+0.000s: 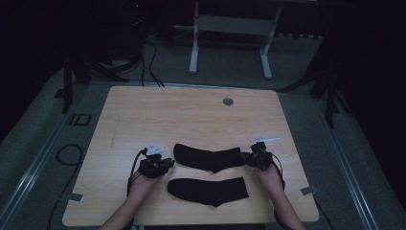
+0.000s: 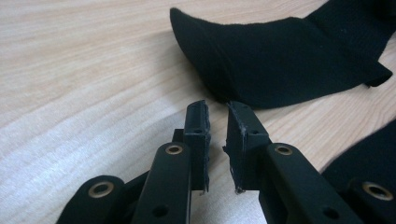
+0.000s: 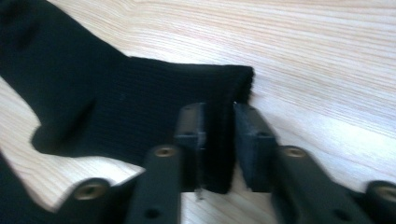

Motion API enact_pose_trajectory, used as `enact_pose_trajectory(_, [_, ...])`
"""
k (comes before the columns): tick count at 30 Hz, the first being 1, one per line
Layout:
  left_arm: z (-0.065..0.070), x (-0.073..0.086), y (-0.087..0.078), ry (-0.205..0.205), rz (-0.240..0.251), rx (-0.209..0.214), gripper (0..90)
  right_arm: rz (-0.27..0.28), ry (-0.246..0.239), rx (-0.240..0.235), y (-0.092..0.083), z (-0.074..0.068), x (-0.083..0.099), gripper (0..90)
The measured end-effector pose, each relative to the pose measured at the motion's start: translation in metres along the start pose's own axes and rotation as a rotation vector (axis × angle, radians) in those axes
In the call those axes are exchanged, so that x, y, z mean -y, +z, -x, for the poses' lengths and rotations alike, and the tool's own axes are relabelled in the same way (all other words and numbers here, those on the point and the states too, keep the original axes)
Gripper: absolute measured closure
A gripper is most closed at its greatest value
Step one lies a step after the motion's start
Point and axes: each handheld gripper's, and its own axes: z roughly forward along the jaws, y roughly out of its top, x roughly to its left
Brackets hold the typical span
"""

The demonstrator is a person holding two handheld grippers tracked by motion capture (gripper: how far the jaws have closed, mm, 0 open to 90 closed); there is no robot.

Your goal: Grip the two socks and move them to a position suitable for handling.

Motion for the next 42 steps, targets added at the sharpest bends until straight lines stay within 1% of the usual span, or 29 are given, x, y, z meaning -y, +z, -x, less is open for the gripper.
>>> enact_pose_trajectory(1, [0.0,0.0,0.0,0.0,0.001,0.0,74.2,-0.002,0.002,-0.004,-0.001,0.002,0.0,63.3])
enact_pose_trajectory(3, [-0.001,0.0,-0.003,-0.014,0.007,0.005,71.7,0.003,0.005,0.007,-0.003,0.005,0.0,61.3])
enact_pose_trajectory(4, [-0.001,0.0,-0.004,-0.016,0.014,0.004,68.5,0.003,0.012,0.014,-0.005,0.006,-0.001,60.0])
enact_pose_trajectory(5, [0.0,0.0,-0.006,-0.01,0.018,0.001,66.1,0.004,0.015,0.012,-0.006,0.009,-0.001,58.2])
enact_pose_trajectory(6, [0.0,-0.001,-0.007,0.001,0.019,-0.01,60.1,0.004,0.021,0.007,-0.008,0.009,0.0,57.9])
enact_pose_trajectory(7, [0.001,-0.001,-0.009,0.014,0.03,-0.014,56.6,0.007,0.019,0.006,-0.009,0.01,0.0,57.9])
enact_pose_trajectory(8, [0.002,-0.002,-0.01,0.037,0.044,-0.009,54.7,0.014,0.014,0.004,-0.011,0.009,0.001,59.7])
enact_pose_trajectory(9, [0.004,-0.003,-0.011,0.053,0.054,-0.007,54.8,0.026,0.005,0.009,-0.014,0.008,0.001,65.6])
enact_pose_trajectory(10, [0.005,-0.005,-0.011,0.061,0.052,0.0,57.6,0.04,0.0,0.015,-0.016,0.006,0.002,70.2])
enact_pose_trajectory(11, [0.007,-0.008,-0.011,0.067,0.057,0.005,62.8,0.053,-0.005,0.016,-0.018,0.004,0.002,77.9])
enact_pose_trajectory(12, [0.01,-0.012,-0.01,0.081,0.062,0.009,67.4,0.059,-0.011,0.012,-0.019,0.002,0.001,83.4])
enact_pose_trajectory(13, [0.012,-0.015,-0.009,0.087,0.064,0.005,73.3,0.065,-0.029,0.015,-0.02,-0.002,0.0,89.4])
enact_pose_trajectory(14, [0.015,-0.019,-0.006,0.102,0.066,0.006,77.1,0.067,-0.038,0.018,-0.02,-0.004,0.0,89.8])
enact_pose_trajectory(16, [0.018,-0.027,0.0,0.138,0.063,-0.014,84.1,0.057,-0.052,-0.005,-0.018,-0.009,-0.003,90.0])
enact_pose_trajectory(17, [0.019,-0.032,0.004,0.141,0.06,-0.004,87.1,0.052,-0.059,-0.001,-0.017,-0.011,-0.004,90.0])
enact_pose_trajectory(18, [0.02,-0.035,0.007,0.149,0.06,-0.009,88.3,0.05,-0.065,-0.004,-0.014,-0.013,-0.006,90.0])
enact_pose_trajectory(19, [0.02,-0.039,0.011,0.156,0.058,-0.027,88.3,0.044,-0.066,-0.005,-0.013,-0.014,-0.006,90.0])
enact_pose_trajectory(22, [0.014,-0.047,0.021,0.153,0.047,-0.05,89.6,0.03,-0.086,0.01,-0.006,-0.015,-0.008,89.9])
enact_pose_trajectory(23, [0.011,-0.049,0.026,0.154,0.029,-0.064,89.6,0.024,-0.084,0.014,-0.004,-0.015,-0.009,90.0])
enact_pose_trajectory(24, [0.009,-0.05,0.028,0.152,0.022,-0.073,89.6,0.018,-0.085,0.025,-0.001,-0.013,-0.009,89.9])
enact_pose_trajectory(26, [0.005,-0.049,0.032,0.153,-0.015,-0.094,89.6,0.004,-0.08,0.032,0.003,-0.011,-0.009,89.9])
enact_pose_trajectory(28, [0.003,-0.046,0.034,0.149,-0.034,-0.089,89.6,-0.008,-0.081,0.045,0.008,-0.007,-0.007,89.9])
enact_pose_trajectory(31, [0.001,-0.041,0.035,0.154,-0.061,-0.089,89.6,-0.007,-0.058,0.027,0.009,-0.002,-0.006,89.8])
enact_pose_trajectory(32, [0.001,-0.039,0.035,0.147,-0.056,-0.086,89.6,-0.007,-0.059,0.025,0.01,-0.001,-0.006,89.8])
enact_pose_trajectory(36, [0.004,-0.031,0.029,0.153,-0.059,-0.075,89.6,-0.007,-0.067,0.031,0.01,-0.003,-0.005,89.8])
enact_pose_trajectory(39, [0.004,-0.025,0.023,0.156,-0.056,-0.066,89.6,-0.003,-0.062,0.024,0.009,-0.002,-0.003,89.8])
enact_pose_trajectory(42, [0.002,-0.02,0.018,0.145,-0.052,-0.053,89.5,-0.001,-0.058,0.01,0.007,-0.005,0.001,89.8])
